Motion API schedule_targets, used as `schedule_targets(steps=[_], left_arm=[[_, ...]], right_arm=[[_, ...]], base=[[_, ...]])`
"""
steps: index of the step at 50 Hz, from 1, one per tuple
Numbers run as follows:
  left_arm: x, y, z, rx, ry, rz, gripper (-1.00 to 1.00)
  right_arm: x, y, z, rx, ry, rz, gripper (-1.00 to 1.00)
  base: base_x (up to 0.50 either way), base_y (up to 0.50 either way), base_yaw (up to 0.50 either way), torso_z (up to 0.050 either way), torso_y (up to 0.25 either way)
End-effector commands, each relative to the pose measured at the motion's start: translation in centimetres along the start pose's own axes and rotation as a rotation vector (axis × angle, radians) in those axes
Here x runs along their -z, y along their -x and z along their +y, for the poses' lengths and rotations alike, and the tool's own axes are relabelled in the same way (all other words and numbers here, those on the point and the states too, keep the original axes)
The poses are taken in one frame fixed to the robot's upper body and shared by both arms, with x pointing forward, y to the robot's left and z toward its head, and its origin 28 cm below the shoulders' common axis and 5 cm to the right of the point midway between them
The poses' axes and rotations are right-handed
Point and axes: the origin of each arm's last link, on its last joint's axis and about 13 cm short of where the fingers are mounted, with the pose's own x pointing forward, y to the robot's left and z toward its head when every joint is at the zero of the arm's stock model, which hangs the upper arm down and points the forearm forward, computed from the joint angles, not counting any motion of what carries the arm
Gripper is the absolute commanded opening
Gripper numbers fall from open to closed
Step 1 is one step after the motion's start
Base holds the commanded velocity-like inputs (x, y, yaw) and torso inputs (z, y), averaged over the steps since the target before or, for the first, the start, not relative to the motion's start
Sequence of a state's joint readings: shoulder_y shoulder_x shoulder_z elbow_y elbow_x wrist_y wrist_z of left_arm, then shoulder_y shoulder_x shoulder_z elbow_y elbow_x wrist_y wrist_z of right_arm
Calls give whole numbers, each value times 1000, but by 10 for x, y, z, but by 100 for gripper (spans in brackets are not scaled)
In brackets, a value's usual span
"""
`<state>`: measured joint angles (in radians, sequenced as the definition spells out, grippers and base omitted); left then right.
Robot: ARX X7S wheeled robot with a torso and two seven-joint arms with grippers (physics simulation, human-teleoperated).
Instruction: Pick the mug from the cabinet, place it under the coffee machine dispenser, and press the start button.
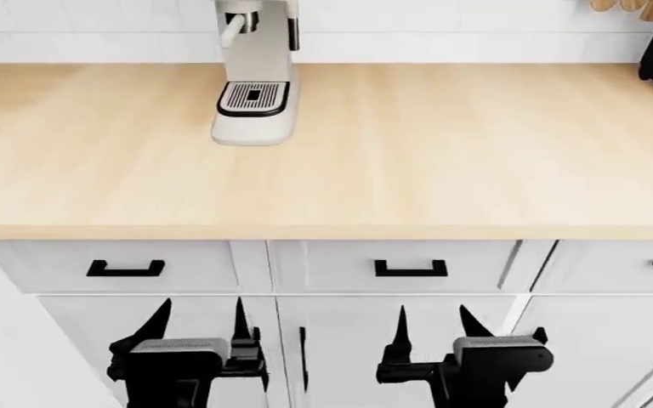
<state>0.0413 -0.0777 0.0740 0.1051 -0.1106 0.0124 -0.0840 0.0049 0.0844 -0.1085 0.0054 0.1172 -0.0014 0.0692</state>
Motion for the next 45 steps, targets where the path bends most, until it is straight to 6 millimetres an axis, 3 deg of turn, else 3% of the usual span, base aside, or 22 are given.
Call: schedule_targets(steps=[1, 15, 39, 41, 42, 43, 45], left_arm=[[-1, -1, 1, 2, 29, 16, 100], [8, 3, -3, 33, -9, 93, 100], [2, -2, -3, 27, -30, 52, 100], [-21, -13, -1, 1, -16, 1, 100], [-52, -23, 0, -13, 1, -81, 100], [-90, -36, 1, -20, 17, -175, 100], [-162, -66, 4, -56, 22, -300, 100]], right_arm=[[1, 0, 1, -5, 8, 9, 100], [4, 0, 2, -15, -1, 18, 100], [-5, 2, 1, -19, -15, -4, 100], [-25, 6, 2, -30, 6, -60, 100], [-50, 8, 1, -30, 55, -98, 100], [-81, 4, -3, -20, 117, -151, 100], [-176, -5, -11, -5, 119, -418, 100]], base=[[0, 500, 0, 50, 0], [0, 500, 0, 11, 0], [0, 478, 0, 0, 0], [0, 0, 0, 0, 0], [0, 0, 0, 0, 0], [0, 0, 0, 0, 0], [0, 0, 0, 0, 0]])
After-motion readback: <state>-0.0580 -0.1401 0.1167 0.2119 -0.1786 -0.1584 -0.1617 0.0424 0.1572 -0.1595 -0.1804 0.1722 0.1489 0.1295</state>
